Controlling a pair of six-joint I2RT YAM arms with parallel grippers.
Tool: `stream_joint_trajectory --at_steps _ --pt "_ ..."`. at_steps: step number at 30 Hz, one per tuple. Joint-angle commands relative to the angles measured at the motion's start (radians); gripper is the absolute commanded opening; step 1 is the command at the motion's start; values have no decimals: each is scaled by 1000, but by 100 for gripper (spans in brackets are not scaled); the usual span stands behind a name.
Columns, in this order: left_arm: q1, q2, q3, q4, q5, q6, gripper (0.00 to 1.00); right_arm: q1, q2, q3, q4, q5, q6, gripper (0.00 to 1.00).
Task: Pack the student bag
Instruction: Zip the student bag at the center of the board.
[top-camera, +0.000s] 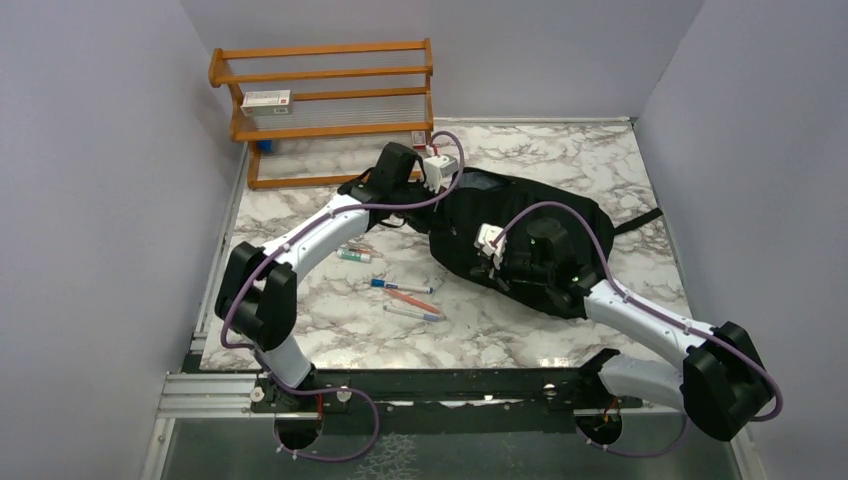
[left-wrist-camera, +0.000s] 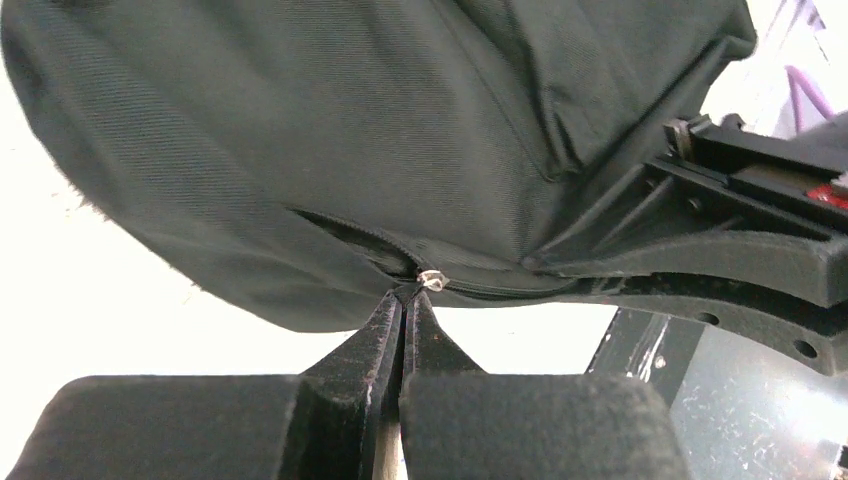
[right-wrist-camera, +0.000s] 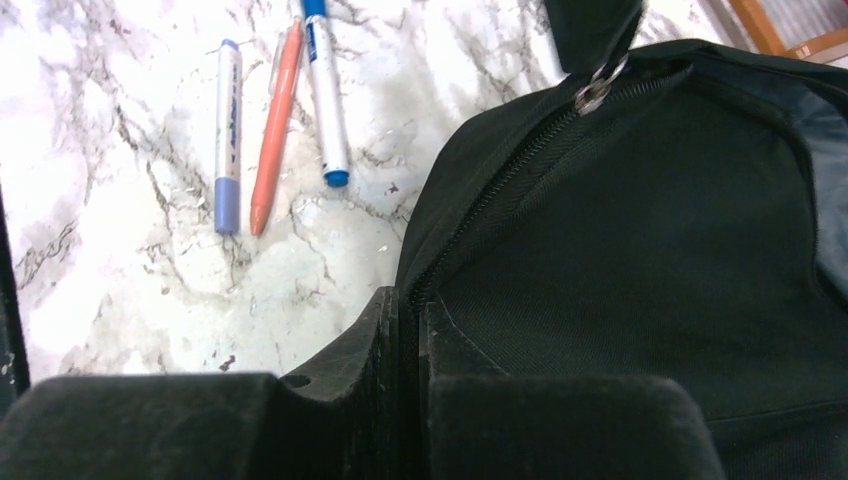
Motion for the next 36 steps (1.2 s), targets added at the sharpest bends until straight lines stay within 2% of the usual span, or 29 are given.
stream_joint_trajectory --at_steps 1,12,18,20,23,25,30,33,36 --pt "57 9 101 12 -120 15 0 27 -18 17 -170 -56 -19 0" --pt "88 127 248 -95 -292 66 0 53 -70 66 -378 -91 -61 1" --pt "88 225 337 -118 -315 81 0 72 -111 100 -490 -153 -80 1" --pt "87 231 339 -118 -268 81 0 72 -138 99 -455 -128 -55 7" --pt "72 213 310 -110 -226 120 0 72 -192 87 -343 -73 31 29" --pt "59 186 274 -98 -209 130 0 72 -224 68 -234 -22 125 38" --pt "37 112 174 -70 -168 129 0 72 -215 67 -81 191 425 46" --pt "30 79 132 -64 -146 126 0 72 -156 91 -24 201 565 56" --pt "19 52 108 -64 -137 126 0 72 -81 110 30 217 659 58"
